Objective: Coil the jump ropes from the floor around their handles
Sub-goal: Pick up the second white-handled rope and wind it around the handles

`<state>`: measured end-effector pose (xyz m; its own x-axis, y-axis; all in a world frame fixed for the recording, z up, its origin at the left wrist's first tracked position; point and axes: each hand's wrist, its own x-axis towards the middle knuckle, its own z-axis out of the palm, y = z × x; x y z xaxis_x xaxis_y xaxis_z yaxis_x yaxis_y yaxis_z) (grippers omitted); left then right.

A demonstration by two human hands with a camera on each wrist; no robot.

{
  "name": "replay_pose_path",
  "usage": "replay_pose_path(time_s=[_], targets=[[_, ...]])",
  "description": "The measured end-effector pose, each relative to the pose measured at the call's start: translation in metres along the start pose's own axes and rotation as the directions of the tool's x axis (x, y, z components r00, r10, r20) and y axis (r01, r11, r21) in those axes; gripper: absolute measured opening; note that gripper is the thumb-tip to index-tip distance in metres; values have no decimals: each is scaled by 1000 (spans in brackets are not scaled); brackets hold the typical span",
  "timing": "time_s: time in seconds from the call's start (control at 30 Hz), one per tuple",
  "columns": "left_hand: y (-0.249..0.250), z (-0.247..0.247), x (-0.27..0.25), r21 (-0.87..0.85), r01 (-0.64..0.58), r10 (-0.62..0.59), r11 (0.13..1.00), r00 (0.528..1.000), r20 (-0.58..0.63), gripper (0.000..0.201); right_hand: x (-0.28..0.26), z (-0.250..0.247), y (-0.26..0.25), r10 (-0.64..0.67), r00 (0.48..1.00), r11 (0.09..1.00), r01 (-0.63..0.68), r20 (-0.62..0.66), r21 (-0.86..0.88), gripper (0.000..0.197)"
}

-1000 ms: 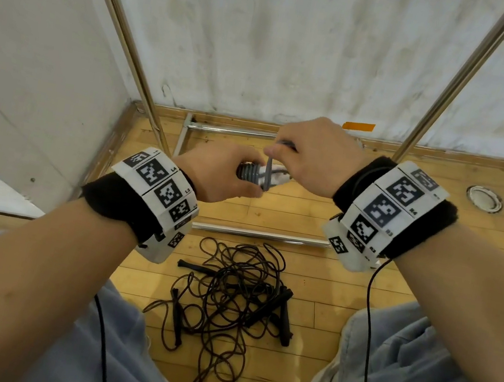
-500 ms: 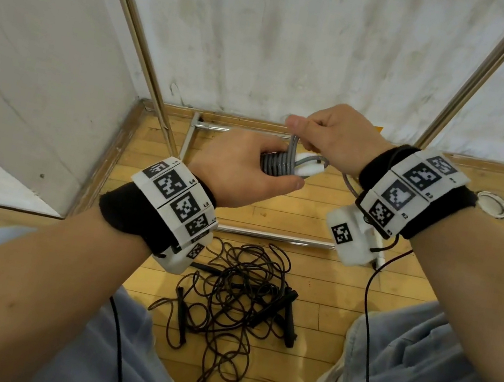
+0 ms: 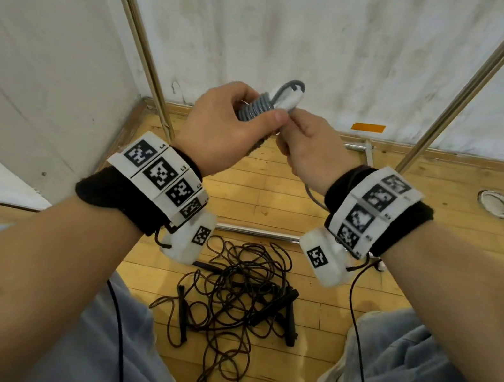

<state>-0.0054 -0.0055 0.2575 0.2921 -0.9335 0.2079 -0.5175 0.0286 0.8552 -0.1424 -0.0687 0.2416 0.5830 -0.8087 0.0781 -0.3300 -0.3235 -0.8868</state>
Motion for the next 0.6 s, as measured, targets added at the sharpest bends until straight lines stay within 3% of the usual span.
replay_pose_path(time_s=[0.1, 0.2, 0.4, 0.5, 0.6], targets=[[-2, -1, 3, 42, 17, -17, 999, 1000, -2, 31, -7, 7, -4, -80, 995, 939, 97, 62, -329, 16], [-2, 1, 2, 102, 2, -2, 995, 1000, 3, 27, -9, 6, -6, -26, 992, 840, 86, 120, -536, 12], [-5, -2, 5, 160, -49, 48, 986, 999, 10, 28, -13, 2, -10, 83, 993, 977, -65, 83, -204, 30], [-8, -5, 6, 233, -77, 75, 969, 997, 18, 28, -14, -2, -7, 34, 999, 974, -25, 39, -224, 29], [-14, -7, 4, 285, -69, 63, 956, 998, 30, 31, -13, -4, -6, 47, 990, 965, -11, 131, -263, 31]])
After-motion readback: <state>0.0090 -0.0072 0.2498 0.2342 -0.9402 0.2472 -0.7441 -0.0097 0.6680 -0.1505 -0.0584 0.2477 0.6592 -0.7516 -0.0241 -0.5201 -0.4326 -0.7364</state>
